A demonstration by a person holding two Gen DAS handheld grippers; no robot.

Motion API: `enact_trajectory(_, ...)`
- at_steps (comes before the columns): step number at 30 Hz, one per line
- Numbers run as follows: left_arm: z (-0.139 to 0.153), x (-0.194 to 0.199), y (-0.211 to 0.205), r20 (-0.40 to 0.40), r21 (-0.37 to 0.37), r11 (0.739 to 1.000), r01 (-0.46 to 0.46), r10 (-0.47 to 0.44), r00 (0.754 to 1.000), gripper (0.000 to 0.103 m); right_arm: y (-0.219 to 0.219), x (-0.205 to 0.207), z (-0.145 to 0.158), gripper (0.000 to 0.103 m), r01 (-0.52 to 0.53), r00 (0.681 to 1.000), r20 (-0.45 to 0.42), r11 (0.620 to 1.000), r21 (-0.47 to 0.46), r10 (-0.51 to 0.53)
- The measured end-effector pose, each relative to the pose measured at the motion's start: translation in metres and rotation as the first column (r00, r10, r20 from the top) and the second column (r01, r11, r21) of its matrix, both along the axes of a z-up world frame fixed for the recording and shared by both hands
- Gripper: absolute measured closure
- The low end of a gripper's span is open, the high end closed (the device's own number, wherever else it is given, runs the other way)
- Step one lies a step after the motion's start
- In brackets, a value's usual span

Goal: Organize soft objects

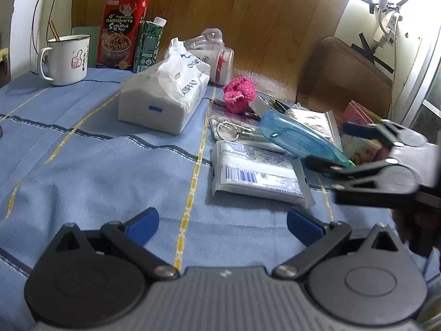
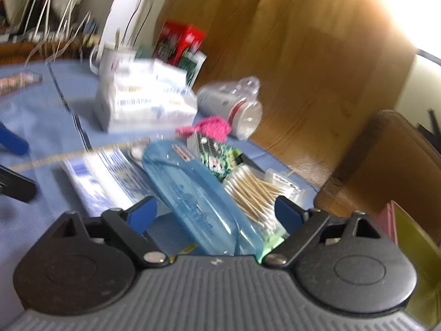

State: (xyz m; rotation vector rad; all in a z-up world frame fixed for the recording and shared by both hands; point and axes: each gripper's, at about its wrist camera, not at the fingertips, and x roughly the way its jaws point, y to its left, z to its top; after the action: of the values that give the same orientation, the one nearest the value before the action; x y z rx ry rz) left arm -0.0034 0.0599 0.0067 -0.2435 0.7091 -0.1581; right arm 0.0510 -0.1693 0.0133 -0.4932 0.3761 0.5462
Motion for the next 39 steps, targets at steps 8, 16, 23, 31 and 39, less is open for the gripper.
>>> enact_trajectory(8,0.007,-0.004,0.006,0.013,-0.087,0.996,0.028,-0.027,1.0,0.006,-0.013,-0.039,-0.002,0.043,0.011,0.999,-0.037,0.999,-0.031,-0.012)
enact_trajectory(16,0.014,0.005,-0.015,0.03,-0.172,0.975,0.142,-0.139,0.99,0.006,-0.047,-0.128,0.0,0.031,-0.016,0.997,-0.076,1.0,-0.024,0.014)
enact_trajectory(23,0.014,0.016,-0.044,-0.002,-0.185,0.959,0.216,-0.22,0.975,0.009,-0.066,-0.136,-0.012,0.01,0.078,0.988,-0.141,0.995,0.054,-0.07)
enact_trajectory(31,0.013,0.025,-0.062,-0.035,-0.185,0.948,0.26,-0.27,0.962,0.015,-0.078,-0.133,-0.02,0.027,0.096,0.969,-0.242,0.977,0.189,-0.048)
enact_trajectory(39,0.017,0.042,-0.087,-0.044,-0.241,0.916,0.321,-0.341,0.939,0.039,-0.093,-0.129,-0.018,0.039,0.097,0.974,-0.222,0.96,0.263,-0.037)
